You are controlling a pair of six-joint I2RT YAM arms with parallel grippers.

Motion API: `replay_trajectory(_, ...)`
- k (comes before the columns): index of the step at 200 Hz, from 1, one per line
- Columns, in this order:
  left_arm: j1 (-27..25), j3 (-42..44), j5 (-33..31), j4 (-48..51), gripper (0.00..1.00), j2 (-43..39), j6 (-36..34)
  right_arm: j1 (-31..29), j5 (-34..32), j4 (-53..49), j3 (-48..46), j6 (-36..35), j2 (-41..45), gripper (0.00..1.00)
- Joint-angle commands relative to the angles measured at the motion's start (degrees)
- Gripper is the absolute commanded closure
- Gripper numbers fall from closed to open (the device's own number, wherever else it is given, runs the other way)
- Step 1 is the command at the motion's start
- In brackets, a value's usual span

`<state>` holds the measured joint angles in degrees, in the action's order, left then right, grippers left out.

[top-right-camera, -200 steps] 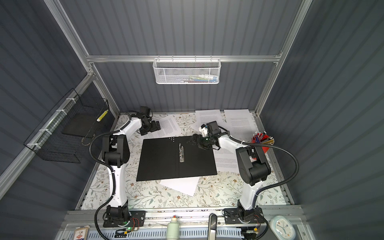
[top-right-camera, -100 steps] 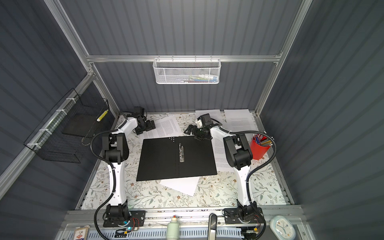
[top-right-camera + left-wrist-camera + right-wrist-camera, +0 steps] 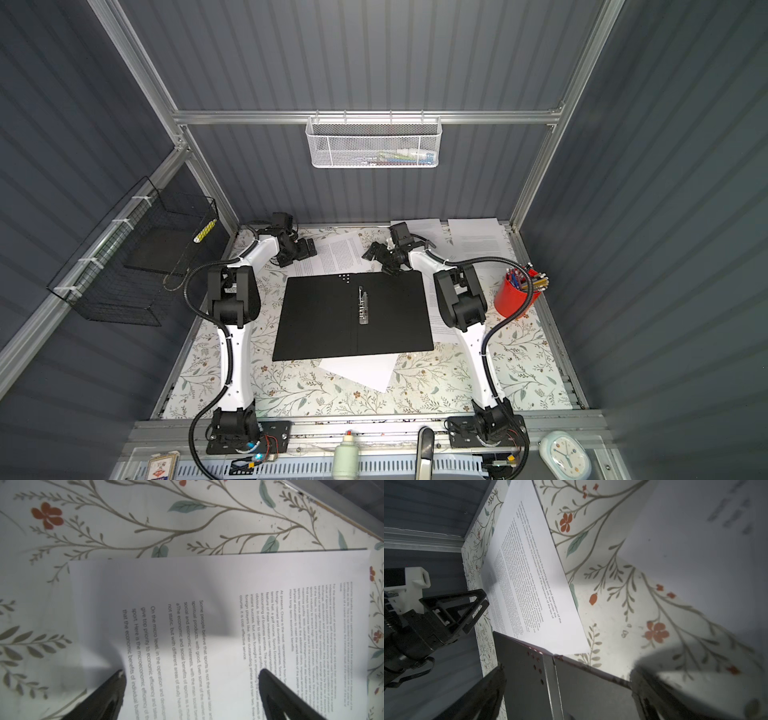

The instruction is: Put the files into the folder

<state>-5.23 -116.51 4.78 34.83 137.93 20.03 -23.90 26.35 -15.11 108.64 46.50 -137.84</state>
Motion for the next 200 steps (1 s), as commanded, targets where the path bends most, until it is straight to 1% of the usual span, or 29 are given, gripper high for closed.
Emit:
replay_trajectory(1,-0.82,1.99,3.61,2.35,0.0,3.04,1.47,-0.85,-1.3,-5.39,2.04,1.66,-2.5,0.05)
replay_trajectory(26,-1.33,1.35,4.14,1.99,0.0,3.71,2.04,-1.38,-1.21,-6.86,6.21,1.73,-4.63,0.06)
replay_trajectory(36,-1.52,1.03,4.27,2.09,0.0,4.0,2.2,-1.62,-0.88,-8.95,7.87,1.92,-5.6,0.06)
replay_trajectory(66,-2.05,1.28,4.75,1.47,0.0,4.06,2.72,-2.1,-0.16,-10.07,11.46,2.54,-8.01,0.06)
replay_trajectory(123,-2.46,3.11,5.59,0.15,0.0,3.65,3.43,-2.89,2.4,-8.73,16.02,3.33,-11.49,0.07)
replay_trajectory(134,-2.5,3.21,5.76,0.15,0.0,3.72,3.61,-3.05,3.43,-7.47,16.19,3.48,-11.58,0.07)
replay_trajectory(141,-2.59,3.35,5.76,0.15,0.0,3.69,3.53,-3.25,4.38,-4.35,15.86,3.46,-11.46,0.07)
replay_trajectory(175,-2.59,3.74,5.64,-0.1,0.0,4.09,3.81,-3.95,7.85,2.85,16.03,3.12,-11.07,0.05)
replay_trajectory(200,-2.5,3.49,5.51,0.15,0.0,4.45,4.05,-4.35,9.05,9.96,12.3,4.71,-9.64,0.05)
